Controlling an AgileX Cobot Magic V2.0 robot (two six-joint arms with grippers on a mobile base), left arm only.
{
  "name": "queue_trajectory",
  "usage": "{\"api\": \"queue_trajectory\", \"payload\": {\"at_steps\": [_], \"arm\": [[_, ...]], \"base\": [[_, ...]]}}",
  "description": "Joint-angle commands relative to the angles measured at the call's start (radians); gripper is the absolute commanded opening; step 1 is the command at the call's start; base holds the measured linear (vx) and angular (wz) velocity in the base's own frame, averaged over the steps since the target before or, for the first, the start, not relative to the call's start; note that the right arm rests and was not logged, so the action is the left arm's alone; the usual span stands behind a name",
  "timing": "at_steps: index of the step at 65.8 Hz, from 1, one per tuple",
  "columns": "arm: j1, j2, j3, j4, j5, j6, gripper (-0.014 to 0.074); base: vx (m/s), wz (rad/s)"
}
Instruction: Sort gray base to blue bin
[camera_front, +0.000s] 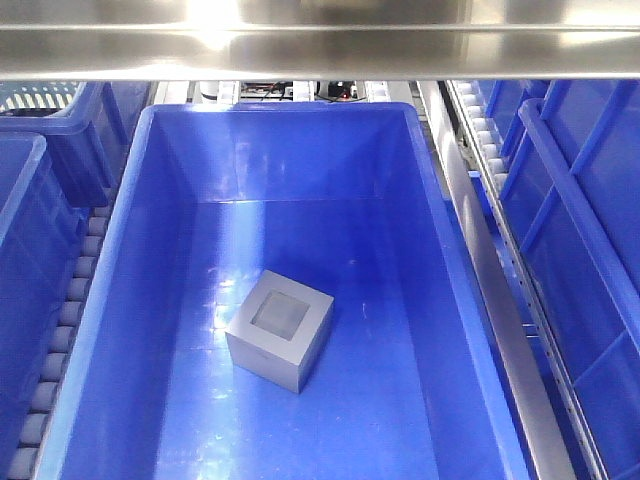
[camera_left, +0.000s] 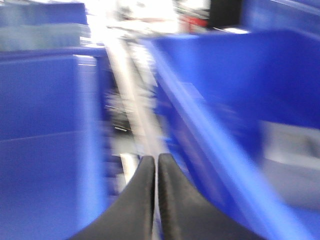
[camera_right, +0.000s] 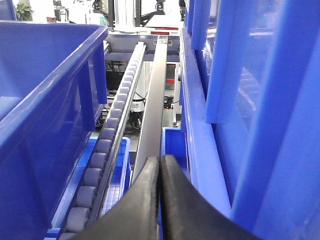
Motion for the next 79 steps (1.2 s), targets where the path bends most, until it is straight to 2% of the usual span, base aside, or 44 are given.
{"api": "queue_trajectory", "payload": {"at_steps": [1, 6, 14, 18, 22, 43, 52, 79], "arm": [[0.05, -0.007, 0.038, 0.002, -0.138, -0.043, -0.0007], [0.083, -0.039, 0.092, 0.046, -0.174, -0.101, -0.0007], [0.119, -0.059, 0.174, 0.159, -0.238, -0.206, -0.0007], [0.127, -0.059, 0.172, 0.204, -0.204, -0.251, -0.0007], [0.127, -0.059, 0.172, 0.224, -0.2, -0.258, -0.0007], [0.124, -0.059, 0.173, 0.214, -0.197, -0.241, -0.0007], [0.124, -0.059, 0.173, 0.168, -0.188, -0.168, -0.0007], [0.124, -0.059, 0.172, 0.171, -0.191, -0.17, -0.0007]], "base": [[0.0, 0.0], [0.0, 0.0], [0.0, 0.0], [0.0, 0.0], [0.0, 0.0], [0.0, 0.0], [0.0, 0.0], [0.0, 0.0]]}}
